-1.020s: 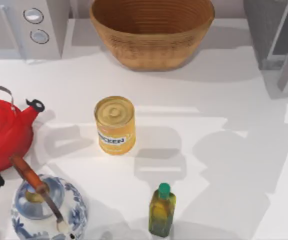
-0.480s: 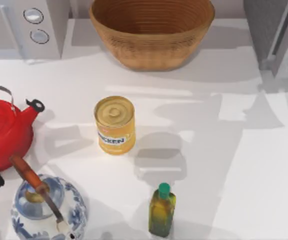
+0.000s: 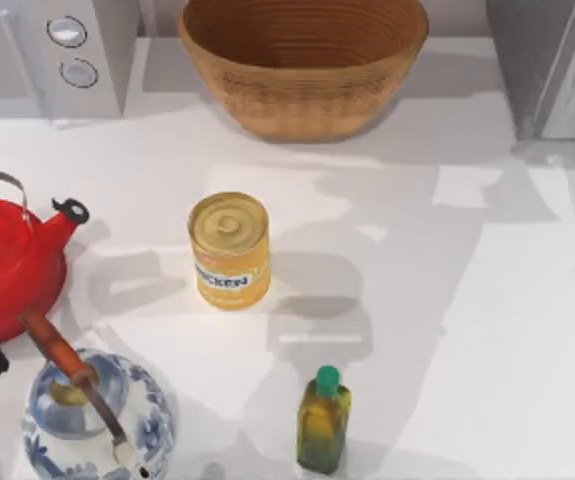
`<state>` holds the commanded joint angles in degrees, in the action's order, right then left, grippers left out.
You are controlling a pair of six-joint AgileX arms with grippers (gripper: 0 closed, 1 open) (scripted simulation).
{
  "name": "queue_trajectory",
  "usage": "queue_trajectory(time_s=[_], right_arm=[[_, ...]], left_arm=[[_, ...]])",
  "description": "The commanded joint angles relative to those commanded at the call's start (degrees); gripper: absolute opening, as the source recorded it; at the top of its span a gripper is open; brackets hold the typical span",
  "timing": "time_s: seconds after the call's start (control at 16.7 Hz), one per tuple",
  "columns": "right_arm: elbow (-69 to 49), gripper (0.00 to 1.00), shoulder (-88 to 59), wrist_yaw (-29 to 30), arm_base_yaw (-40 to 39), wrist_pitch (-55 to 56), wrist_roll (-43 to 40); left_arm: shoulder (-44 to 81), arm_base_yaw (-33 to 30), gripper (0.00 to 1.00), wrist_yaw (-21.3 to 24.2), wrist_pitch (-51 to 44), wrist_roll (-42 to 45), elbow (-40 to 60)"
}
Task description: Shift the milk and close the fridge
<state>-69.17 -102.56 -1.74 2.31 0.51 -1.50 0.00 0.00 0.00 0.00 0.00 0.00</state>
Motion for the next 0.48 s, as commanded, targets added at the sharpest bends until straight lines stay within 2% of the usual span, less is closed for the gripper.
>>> queue_trajectory(time_s=[0.3,0.48], right_arm=[[-12.1,1.0,-9.5,0.2,0.0,-2.7,0.1],[-14.2,1.0,-11.3,0.3,-0.1,-3.2,0.2]], left_arm=[[0.0,0.0,1.0,0.0,0.0,0.0,0.0],[0.0,0.0,1.0,0.0,0.0,0.0,0.0]])
